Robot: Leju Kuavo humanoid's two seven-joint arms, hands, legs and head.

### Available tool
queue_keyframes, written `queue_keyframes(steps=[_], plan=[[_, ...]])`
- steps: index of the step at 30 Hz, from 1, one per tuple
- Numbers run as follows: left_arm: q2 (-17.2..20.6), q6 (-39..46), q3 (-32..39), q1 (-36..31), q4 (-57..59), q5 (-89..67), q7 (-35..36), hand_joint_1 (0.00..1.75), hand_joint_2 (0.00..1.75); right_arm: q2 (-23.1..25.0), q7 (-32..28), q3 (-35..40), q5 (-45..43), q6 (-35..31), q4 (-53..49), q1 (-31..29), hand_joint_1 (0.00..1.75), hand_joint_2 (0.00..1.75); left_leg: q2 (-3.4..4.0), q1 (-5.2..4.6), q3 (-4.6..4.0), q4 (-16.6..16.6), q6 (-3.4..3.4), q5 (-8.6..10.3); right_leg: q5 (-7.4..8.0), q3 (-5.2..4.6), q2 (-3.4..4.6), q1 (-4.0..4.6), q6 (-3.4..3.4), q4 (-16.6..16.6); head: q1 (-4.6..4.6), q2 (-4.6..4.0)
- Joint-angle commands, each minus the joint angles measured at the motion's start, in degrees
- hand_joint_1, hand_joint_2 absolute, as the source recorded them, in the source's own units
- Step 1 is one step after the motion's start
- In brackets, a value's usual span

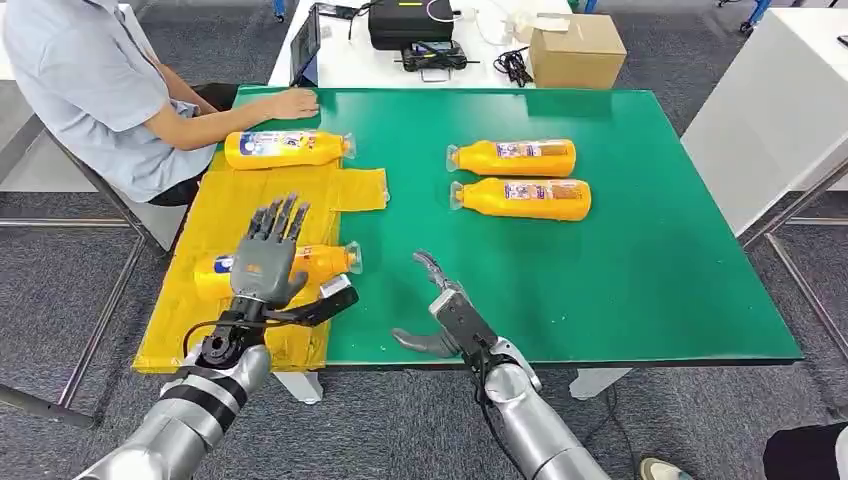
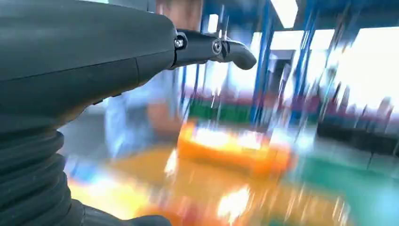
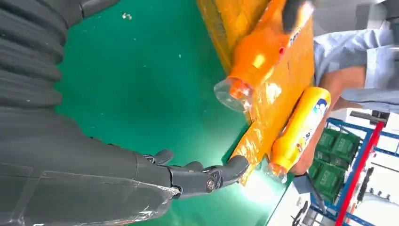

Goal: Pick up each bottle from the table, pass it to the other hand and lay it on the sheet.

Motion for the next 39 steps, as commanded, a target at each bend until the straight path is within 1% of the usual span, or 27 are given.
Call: queue_keyframes(steps=[1, 3, 13, 14, 16, 18, 21, 23, 24, 25, 26, 27, 28, 30, 32, 35, 36, 37, 38, 39], plan=[[0.8, 2.9, -2.4, -0.3, -1.8, -1.7, -0.7, 0.0, 1.75, 0.2, -0.7, 1.2, -0.7, -0.1, 5.4, -3.6, 0.0, 1.75, 0.08, 0.1, -0.02, 0.0, -0.12, 0.01, 0.04, -0.02, 0.07, 0.1, -0.16, 0.0, 0.0, 0.0], [0.1, 2.5, -2.3, -0.4, -1.1, -2.1, -1.4, 0.0, 1.75, 0.1, -0.9, 1.6, -1.0, -0.4, 5.5, -3.7, 0.0, 1.75, 0.07, 0.09, -0.09, 0.0, -0.11, 0.01, 0.04, -0.11, 0.05, 0.1, -0.14, 0.0, 0.0, 0.0], [0.2, 2.0, -2.6, -0.5, -0.4, -3.3, -1.3, 0.0, 1.75, -0.1, -0.9, 1.9, -1.2, -0.6, 5.4, -3.6, 0.0, 1.75, 0.1, 0.15, -0.09, 0.0, -0.17, 0.0, 0.04, -0.1, 0.08, 0.16, -0.23, 0.0, 0.0, 0.0], [-0.1, 1.9, -2.9, 0.1, -0.9, -2.9, -2.3, 0.0, 1.75, -0.2, -1.0, 2.2, -1.4, -0.7, 5.5, -3.6, 0.0, 1.75, 0.09, 0.12, -0.08, 0.0, -0.13, -0.01, 0.03, -0.09, 0.07, 0.13, -0.17, 0.0, 0.0, 0.0], [-0.2, 0.9, -2.8, 0.4, -1.4, -2.2, -2.5, 0.0, 1.75, -0.3, -1.0, 2.3, -1.5, -0.8, 5.5, -3.6, 0.0, 1.75, 0.1, 0.14, -0.07, 0.0, -0.15, -0.01, 0.04, -0.08, 0.08, 0.15, -0.21, 0.0, 0.0, 0.0], [-0.1, 0.4, -2.9, 0.5, -1.6, -1.8, -2.8, 0.0, 1.75, -0.3, -1.0, 2.3, -1.5, -0.8, 5.5, -3.5, 0.0, 1.75, 0.05, 0.07, -0.15, 0.0, -0.08, 0.01, 0.03, -0.16, 0.03, 0.07, -0.1, 0.0, 0.0, 0.0], [-0.2, 0.0, -2.9, 1.5, -3.5, 0.7, -4.4, 0.0, 1.75, -0.5, -1.0, 2.2, -1.6, -1.0, 5.6, -3.5, 0.0, 1.75, 0.1, 0.13, -0.13, 0.0, -0.16, 0.0, 0.04, -0.16, 0.08, 0.14, -0.21, 0.0, 0.0, 0.0], [-1.0, -0.2, -1.8, 3.0, -6.5, 7.5, -8.2, 0.0, 1.75, -0.5, -1.2, 1.9, -1.7, -1.3, 5.3, -3.3, 0.0, 1.75, 0.07, 0.12, -0.16, 0.0, -0.14, -0.02, 0.02, -0.17, 0.05, 0.13, -0.19, 0.0, 0.0, 0.0], [-1.3, -0.5, -1.4, 4.0, -8.8, 9.9, -9.3, 0.0, 1.75, -0.5, -1.8, 1.6, -1.9, -1.8, 4.4, -3.0, 0.0, 1.75, 0.04, 0.07, -0.17, 0.0, -0.09, 0.0, 0.02, -0.18, 0.02, 0.08, -0.12, 0.0, 0.0, 0.0], [-1.7, -1.0, -1.2, 4.8, -10.7, 11.9, -10.0, 0.0, 1.75, -0.5, -2.2, 1.3, -2.0, -2.4, 3.4, -2.7, 0.0, 1.75, 0.07, 0.13, -0.14, 0.0, -0.15, -0.02, 0.02, -0.14, 0.04, 0.14, -0.2, 0.0, 0.0, 0.0], [-2.4, -1.3, 0.0, 6.6, -14.2, 17.9, -13.0, 0.0, 1.75, -0.7, -2.9, 0.7, -2.1, -3.7, 1.3, -1.9, 0.0, 1.75, 0.04, 0.09, -0.18, 0.0, -0.1, -0.02, 0.01, -0.19, 0.02, 0.1, -0.13, 0.0, 0.0, 0.0], [-2.9, -1.2, 0.6, 7.6, -15.9, 20.6, -14.0, 0.0, 1.75, -0.7, -3.2, 0.1, -2.4, -4.4, 0.1, -1.6, 0.0, 1.75, 0.01, 0.05, -0.22, 0.0, -0.07, -0.01, 0.0, -0.23, -0.01, 0.06, -0.09, 0.0, 0.0, 0.0], [-3.4, -1.4, 1.2, 9.8, -20.3, 23.7, -14.8, 0.0, 1.75, -1.1, -2.7, -1.1, -3.3, -5.5, -4.0, -0.3, 0.0, 1.75, 0.0, 0.1, -0.24, 0.1, -0.11, -0.04, -0.02, -0.22, -0.02, 0.11, -0.15, 0.0, 0.0, 0.0], [-4.0, 0.2, 2.1, 12.2, -24.0, 26.4, -16.0, 0.0, 1.75, -1.8, -2.4, -1.7, -2.6, -7.7, -7.5, 0.6, 0.0, 1.75, 0.02, 0.09, -0.24, 0.1, -0.1, -0.05, -0.03, -0.24, -0.01, 0.1, -0.14, 0.0, 0.0, 0.0], [-5.2, 1.9, 3.0, 15.8, -29.2, 34.4, -19.9, 0.0, 1.75, -2.0, -2.5, -3.5, -2.7, -10.4, -12.1, 2.1, 0.0, 1.75, 0.01, 0.06, -0.27, 0.1, -0.09, -0.04, -0.02, -0.26, -0.01, 0.08, -0.12, 0.0, 0.0, 0.0], [-6.3, 1.3, 3.5, 19.5, -33.9, 42.4, -22.6, 0.0, 1.75, -2.4, -1.7, -5.0, -2.8, -13.6, -16.8, 4.0, 0.0, 1.75, 0.01, 0.03, -0.31, 0.0, -0.07, -0.05, -0.02, -0.33, -0.01, 0.05, -0.1, 0.0, 0.0, 0.0], [-7.0, -0.9, 3.9, 21.2, -35.6, 48.6, -23.8, 0.0, 1.75, -2.7, -1.0, -5.7, -3.0, -14.7, -18.0, 4.7, 0.0, 1.75, 0.04, 0.09, -0.28, 0.1, -0.12, -0.1, -0.05, -0.28, 0.01, 0.11, -0.17, 0.0, 0.0, 0.0], [-7.1, -2.3, 4.4, 22.6, -36.4, 52.0, -24.7, 0.0, 1.75, -3.3, -0.5, -6.3, -2.9, -15.4, -19.3, 5.5, 0.0, 0.0, 0.02, 0.04, -0.3, 0.1, -0.09, -0.06, -0.02, -0.31, 0.0, 0.07, -0.13, 0.0, 0.0, 0.0], [-7.6, -5.7, 4.9, 24.9, -38.0, 58.1, -25.3, 0.0, 1.75, -3.7, -0.5, -7.7, -0.8, -19.5, -21.1, 7.1, 0.0, 0.0, 0.05, 0.1, -0.21, 0.0, -0.14, -0.09, -0.03, -0.21, 0.02, 0.13, -0.2, -0.1, 0.0, 0.0], [-7.9, -7.2, 5.1, 26.3, -38.9, 60.7, -26.0, 0.0, 1.75, -4.0, -1.3, -8.4, -0.4, -20.6, -23.1, 8.5, 0.0, 0.0, 0.01, 0.06, -0.25, 0.0, -0.1, -0.07, -0.02, -0.26, -0.02, 0.08, -0.15, -0.1, -0.02, 0.0]])
